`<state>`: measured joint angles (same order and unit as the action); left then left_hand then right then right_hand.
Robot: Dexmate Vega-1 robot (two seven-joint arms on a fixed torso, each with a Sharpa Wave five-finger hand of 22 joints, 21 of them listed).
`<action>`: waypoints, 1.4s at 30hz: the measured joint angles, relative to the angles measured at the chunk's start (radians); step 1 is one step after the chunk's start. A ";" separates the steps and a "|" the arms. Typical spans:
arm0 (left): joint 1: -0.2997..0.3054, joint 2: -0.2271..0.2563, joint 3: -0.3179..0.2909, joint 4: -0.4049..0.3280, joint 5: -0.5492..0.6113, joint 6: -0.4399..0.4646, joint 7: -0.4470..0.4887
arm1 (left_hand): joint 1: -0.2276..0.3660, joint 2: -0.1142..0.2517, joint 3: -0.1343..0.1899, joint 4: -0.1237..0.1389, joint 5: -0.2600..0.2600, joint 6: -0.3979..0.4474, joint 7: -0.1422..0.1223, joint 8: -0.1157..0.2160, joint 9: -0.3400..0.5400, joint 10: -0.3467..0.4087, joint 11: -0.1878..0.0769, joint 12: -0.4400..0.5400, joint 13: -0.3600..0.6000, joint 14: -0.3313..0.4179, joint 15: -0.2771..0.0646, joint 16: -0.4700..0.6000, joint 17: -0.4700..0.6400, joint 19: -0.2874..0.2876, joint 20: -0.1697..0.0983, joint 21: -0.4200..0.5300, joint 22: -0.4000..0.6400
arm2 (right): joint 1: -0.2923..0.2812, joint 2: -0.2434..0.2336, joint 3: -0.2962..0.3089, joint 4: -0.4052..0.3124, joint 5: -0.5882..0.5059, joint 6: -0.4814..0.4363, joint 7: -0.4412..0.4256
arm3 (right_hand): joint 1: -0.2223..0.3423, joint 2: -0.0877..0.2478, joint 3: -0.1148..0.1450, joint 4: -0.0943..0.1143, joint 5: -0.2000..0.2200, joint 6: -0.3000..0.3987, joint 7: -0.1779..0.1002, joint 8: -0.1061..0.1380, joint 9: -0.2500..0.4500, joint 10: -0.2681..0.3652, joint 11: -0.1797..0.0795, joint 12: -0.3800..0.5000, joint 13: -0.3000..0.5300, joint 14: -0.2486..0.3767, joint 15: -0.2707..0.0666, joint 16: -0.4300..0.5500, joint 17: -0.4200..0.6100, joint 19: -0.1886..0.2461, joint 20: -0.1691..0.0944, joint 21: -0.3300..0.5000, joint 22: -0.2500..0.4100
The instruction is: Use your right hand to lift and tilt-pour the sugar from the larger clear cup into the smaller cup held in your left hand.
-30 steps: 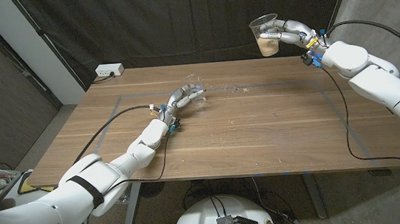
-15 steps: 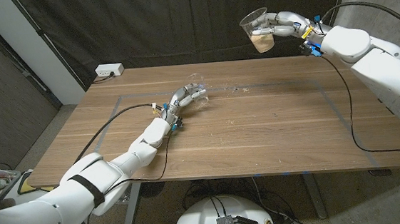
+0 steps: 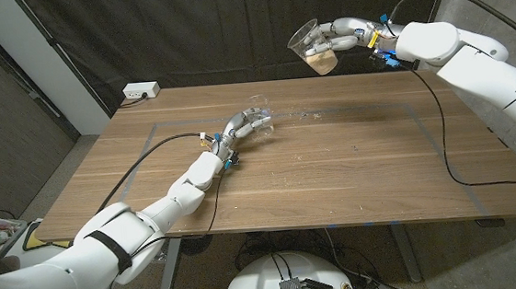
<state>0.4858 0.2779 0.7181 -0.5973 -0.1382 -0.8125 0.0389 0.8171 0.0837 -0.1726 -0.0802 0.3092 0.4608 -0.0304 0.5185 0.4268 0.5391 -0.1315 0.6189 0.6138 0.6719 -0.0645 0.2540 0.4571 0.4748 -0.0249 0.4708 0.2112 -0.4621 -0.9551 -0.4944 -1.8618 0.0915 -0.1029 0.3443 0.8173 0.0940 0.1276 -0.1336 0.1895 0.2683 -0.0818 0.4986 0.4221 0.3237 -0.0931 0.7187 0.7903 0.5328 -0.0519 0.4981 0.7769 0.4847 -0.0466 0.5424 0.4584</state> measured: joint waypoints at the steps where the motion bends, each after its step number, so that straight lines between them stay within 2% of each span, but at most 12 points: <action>1: 0.000 0.000 0.000 0.000 0.000 0.002 -0.001 | 0.000 0.000 0.000 0.000 0.000 0.000 0.000 0.000 0.000 0.000 0.000 0.000 0.000 0.000 0.000 0.000 0.000 0.000 0.000 0.000 0.000 | 0.008 0.005 -0.008 -0.001 0.000 0.000 0.000 | 0.000 0.000 0.000 0.000 0.000 0.000 0.000 0.000 0.000 0.000 0.000 0.000 0.000 0.000 0.000 0.000 0.000 0.000 0.000 0.000 0.000; 2: 0.010 0.008 0.000 -0.024 0.001 0.005 -0.002 | 0.000 0.000 0.000 0.000 0.000 0.000 0.000 0.000 0.000 0.000 0.000 0.000 -0.001 0.000 0.000 0.000 0.000 -0.004 -0.004 0.000 0.000 | 0.016 0.010 -0.018 -0.002 -0.030 -0.026 0.035 | 0.000 0.000 0.000 0.000 0.000 0.000 0.000 0.000 0.000 0.000 0.000 0.000 0.000 0.000 0.000 0.000 0.000 0.000 0.000 0.000 0.000; 21: 0.045 0.036 -0.015 -0.100 0.003 0.027 -0.022 | 0.000 0.000 -0.009 0.002 -0.008 0.000 0.000 0.000 0.000 0.001 0.002 -0.001 -0.003 0.005 -0.002 -0.010 0.005 -0.004 -0.004 0.000 0.000 | 0.115 0.078 -0.147 0.003 -0.167 -0.098 0.153 | 0.000 0.002 0.000 0.000 0.000 0.010 0.000 -0.001 0.000 0.006 -0.002 -0.007 0.000 0.003 0.004 -0.001 -0.001 -0.004 -0.004 0.006 0.000; 42: 0.080 0.059 -0.028 -0.173 0.018 0.056 -0.011 | 0.004 0.004 -0.018 0.002 -0.008 0.004 -0.004 0.000 0.000 0.004 -0.001 0.007 0.001 0.005 -0.002 -0.014 0.009 -0.004 -0.004 0.000 0.000 | 0.160 0.114 -0.234 -0.002 -0.331 -0.110 0.233 | -0.001 0.003 -0.001 0.000 -0.001 0.019 -0.009 -0.002 0.000 0.020 -0.009 -0.008 0.004 0.011 0.000 -0.008 -0.001 -0.011 0.000 0.014 0.000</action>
<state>0.5654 0.3368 0.6899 -0.7707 -0.1199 -0.7569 0.0277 0.8213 0.0877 -0.1905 -0.0787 0.3017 0.4643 -0.0341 0.5183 0.4268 0.5432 -0.1322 0.6259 0.6145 0.6769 -0.0661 0.2398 0.4663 0.4711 -0.0285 0.4710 0.2112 -0.3021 -0.8406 -0.7283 -1.8638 -0.2397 -0.2134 0.5777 0.8162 0.0968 0.1270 -0.1338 0.1887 0.2877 -0.0912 0.4968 0.4222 0.3438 -0.1020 0.7109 0.7946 0.5433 -0.0519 0.4906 0.7754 0.4739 -0.0467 0.5561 0.4580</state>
